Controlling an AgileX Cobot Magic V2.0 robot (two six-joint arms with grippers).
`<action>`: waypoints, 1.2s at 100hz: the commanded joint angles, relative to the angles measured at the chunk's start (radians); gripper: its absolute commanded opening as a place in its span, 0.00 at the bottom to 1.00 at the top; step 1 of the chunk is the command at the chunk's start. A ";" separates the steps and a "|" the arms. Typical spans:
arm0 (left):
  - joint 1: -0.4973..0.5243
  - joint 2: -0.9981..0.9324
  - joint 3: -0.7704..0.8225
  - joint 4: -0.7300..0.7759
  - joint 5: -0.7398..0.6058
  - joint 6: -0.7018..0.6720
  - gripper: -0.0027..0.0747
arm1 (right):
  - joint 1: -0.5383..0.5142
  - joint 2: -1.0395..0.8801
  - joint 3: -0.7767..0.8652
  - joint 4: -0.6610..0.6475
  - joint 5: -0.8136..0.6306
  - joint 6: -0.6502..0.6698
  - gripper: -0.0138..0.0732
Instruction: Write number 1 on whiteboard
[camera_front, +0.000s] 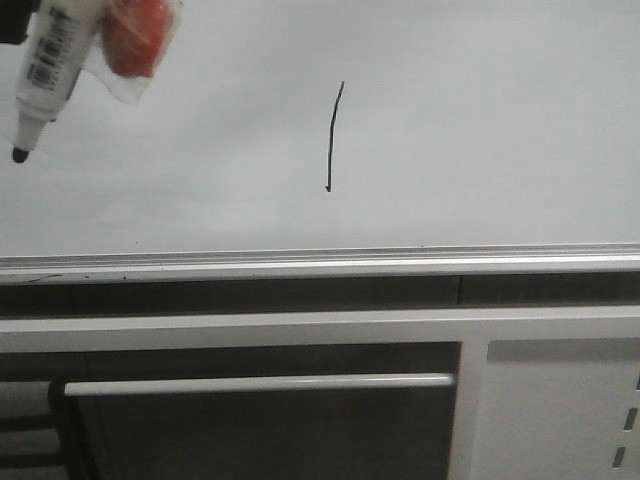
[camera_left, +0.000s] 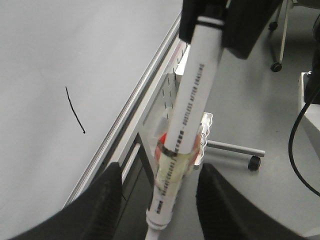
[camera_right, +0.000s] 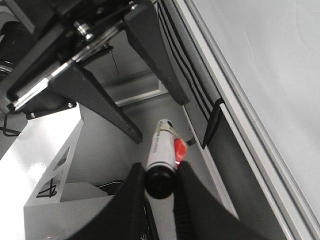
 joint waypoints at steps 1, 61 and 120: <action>0.001 0.007 -0.035 -0.069 -0.008 0.020 0.43 | 0.003 -0.017 -0.036 0.038 -0.049 -0.015 0.11; 0.001 0.032 -0.035 -0.087 0.011 0.048 0.37 | 0.003 -0.017 -0.037 0.124 -0.050 -0.064 0.11; 0.001 0.032 -0.035 -0.116 0.011 0.048 0.01 | 0.003 -0.017 -0.037 0.131 -0.040 -0.064 0.11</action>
